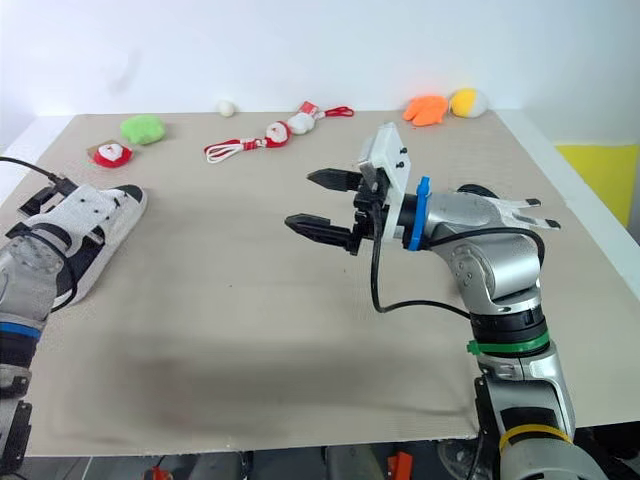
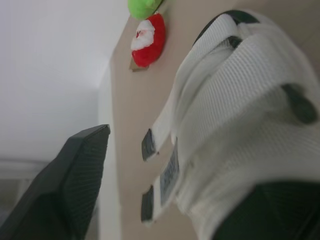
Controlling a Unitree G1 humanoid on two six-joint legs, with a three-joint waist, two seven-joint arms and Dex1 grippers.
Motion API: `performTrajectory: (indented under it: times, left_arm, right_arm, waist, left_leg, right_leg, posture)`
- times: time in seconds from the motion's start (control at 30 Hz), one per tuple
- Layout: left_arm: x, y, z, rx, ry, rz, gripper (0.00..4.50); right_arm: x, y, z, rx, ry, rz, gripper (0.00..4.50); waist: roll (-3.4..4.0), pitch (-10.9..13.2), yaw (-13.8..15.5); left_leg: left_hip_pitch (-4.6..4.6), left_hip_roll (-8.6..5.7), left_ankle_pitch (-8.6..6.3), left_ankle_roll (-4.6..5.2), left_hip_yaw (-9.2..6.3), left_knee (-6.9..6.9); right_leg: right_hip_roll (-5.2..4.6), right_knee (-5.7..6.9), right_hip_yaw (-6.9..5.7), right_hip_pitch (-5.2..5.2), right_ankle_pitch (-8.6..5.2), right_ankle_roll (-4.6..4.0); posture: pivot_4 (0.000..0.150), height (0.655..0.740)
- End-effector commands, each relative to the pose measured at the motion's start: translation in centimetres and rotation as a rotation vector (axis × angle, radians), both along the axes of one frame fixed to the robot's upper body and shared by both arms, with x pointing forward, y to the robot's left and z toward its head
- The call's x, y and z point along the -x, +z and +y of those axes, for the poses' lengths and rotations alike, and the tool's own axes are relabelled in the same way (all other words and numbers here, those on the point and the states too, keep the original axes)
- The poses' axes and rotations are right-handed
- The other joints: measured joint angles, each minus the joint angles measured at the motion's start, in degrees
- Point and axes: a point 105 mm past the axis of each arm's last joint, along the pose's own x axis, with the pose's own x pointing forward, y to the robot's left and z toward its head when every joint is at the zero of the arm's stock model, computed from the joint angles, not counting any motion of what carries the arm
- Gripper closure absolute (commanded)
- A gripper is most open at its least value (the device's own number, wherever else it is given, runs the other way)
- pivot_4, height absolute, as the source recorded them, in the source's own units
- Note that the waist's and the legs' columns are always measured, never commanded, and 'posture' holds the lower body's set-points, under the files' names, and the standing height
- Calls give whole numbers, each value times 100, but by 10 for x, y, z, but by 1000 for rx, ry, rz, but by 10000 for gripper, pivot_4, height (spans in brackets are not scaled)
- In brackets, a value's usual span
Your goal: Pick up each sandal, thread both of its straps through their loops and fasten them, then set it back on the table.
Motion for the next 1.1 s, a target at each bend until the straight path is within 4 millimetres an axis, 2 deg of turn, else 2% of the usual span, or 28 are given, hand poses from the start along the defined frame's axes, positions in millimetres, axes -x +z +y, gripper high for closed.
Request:
performTrajectory:
  times: [0.03, 0.1, 0.17, 0.3, 0.43, 0.5, 0.67, 0.8, 1.1]
  left_arm:
    - [16, 23, -1, 164, -38, -96, 985]
    - [27, 27, -2, 292, -65, -115, 985]
    - [37, 32, -15, 440, -166, -115, 985]
    - [56, 33, -22, 491, -275, -83, 985]
    - [99, 33, -74, 648, -642, 43, 985]
    - [112, 32, -85, 680, -713, 84, 985]
    - [122, 23, -89, 745, -716, 166, 985]
    - [125, 15, -89, 720, -705, 216, 985]
    - [121, 11, -87, 722, -700, 257, 985]
  right_arm:
    - [4, 9, -11, -25, -17, -20, 0]
    - [2, 3, -20, -13, -43, 8, 0]
    - [-1, -6, -32, 6, -81, 47, 0]
    - [-6, -21, -54, 46, -157, 92, 0]
    - [3, -35, -76, 114, -173, 183, 0]
    - [7, -39, -84, 142, -177, 211, 0]
    - [11, -46, -99, 186, -216, 252, 0]
    - [13, -53, -108, 209, -247, 274, 0]
    - [15, -58, -111, 201, -273, 280, 0]
  waist:
    - [-1, 0, -1]
    - [-2, -1, -1]
    - [-2, -1, 8]
    - [-2, -1, 0]
    - [-2, 0, -19]
    - [-2, 1, -15]
    - [-4, 3, -19]
    - [-7, 4, -21]
    - [-9, 6, -20]
  left_leg:
    - [0, 0, 1, -2, -1, 0]
    - [1, 1, 2, -3, -2, 2]
    - [1, 0, 2, -3, -2, 5]
    - [20, -2, 2, -4, -1, 9]
    - [29, 0, 2, -4, 4, 9]
    - [29, 0, 2, -4, 8, 8]
    - [74, 4, 6, 3, 12, 8]
    - [82, 4, 7, 4, 27, 9]
    - [80, 4, 5, 2, 49, 7]
  right_leg:
    - [0, 1, 0, 0, 0, 0]
    - [0, 2, -1, 1, 0, 0]
    - [-1, 3, -1, 4, 0, -1]
    - [-4, 2, -2, 24, -1, 1]
    - [-2, 2, 3, 26, -20, 28]
    - [-4, 2, 5, 27, -25, 23]
    - [3, 3, 7, 55, -32, 9]
    - [2, 3, 20, 60, -37, -5]
    - [2, 2, 40, 51, -39, -8]
  posture:
    - [1500, 7400]
    - [1500, 7400]
    - [1500, 7400]
    - [1500, 7400]
    - [1500, 7400]
    - [1500, 7400]
    - [1500, 7400]
    - [1500, 7400]
    - [1500, 7400]
